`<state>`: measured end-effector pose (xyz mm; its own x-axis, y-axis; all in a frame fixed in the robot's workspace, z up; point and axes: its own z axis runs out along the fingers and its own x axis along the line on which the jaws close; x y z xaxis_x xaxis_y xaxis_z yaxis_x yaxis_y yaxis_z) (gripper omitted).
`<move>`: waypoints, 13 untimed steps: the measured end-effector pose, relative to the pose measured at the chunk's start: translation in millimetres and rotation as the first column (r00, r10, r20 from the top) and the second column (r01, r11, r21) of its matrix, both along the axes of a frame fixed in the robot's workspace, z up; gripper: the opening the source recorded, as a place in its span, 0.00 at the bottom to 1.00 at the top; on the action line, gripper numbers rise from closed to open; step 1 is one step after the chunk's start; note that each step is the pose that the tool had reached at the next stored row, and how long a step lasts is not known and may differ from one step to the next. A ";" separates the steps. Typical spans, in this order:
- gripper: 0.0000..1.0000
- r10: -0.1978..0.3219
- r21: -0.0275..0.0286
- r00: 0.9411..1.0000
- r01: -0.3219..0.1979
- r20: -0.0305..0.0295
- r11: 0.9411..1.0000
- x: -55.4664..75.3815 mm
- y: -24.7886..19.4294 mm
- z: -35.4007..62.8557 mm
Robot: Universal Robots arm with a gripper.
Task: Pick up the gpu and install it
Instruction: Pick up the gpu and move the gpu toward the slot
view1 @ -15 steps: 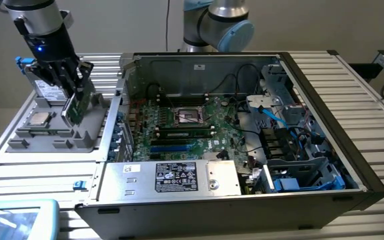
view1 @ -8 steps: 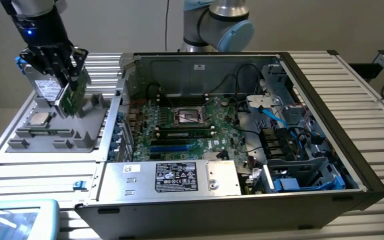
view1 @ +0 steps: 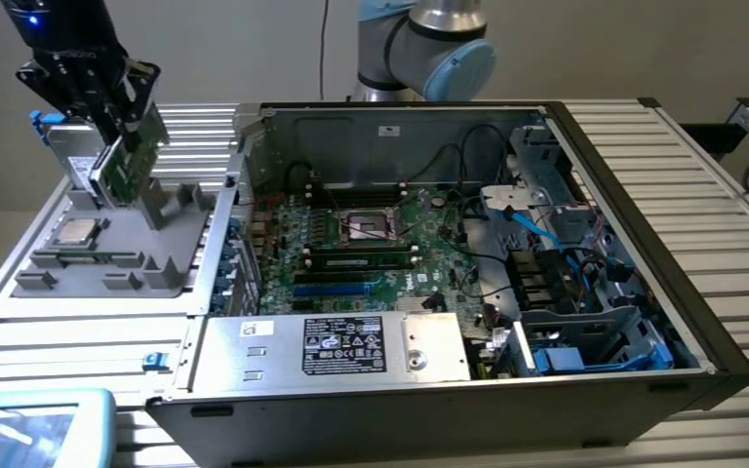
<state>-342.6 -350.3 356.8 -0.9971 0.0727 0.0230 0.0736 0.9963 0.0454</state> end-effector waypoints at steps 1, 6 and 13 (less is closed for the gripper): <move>0.27 0.000 0.000 1.000 0.000 0.000 1.000 -0.1 0.0 4.5; 0.27 0.001 0.000 1.000 -0.001 0.000 1.000 -0.4 0.0 27.2; 0.27 0.002 0.000 1.000 -0.002 0.000 1.000 -0.9 0.0 59.2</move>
<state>-343.5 -350.3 415.9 -0.9973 0.0703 0.0227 0.0713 0.9964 0.0453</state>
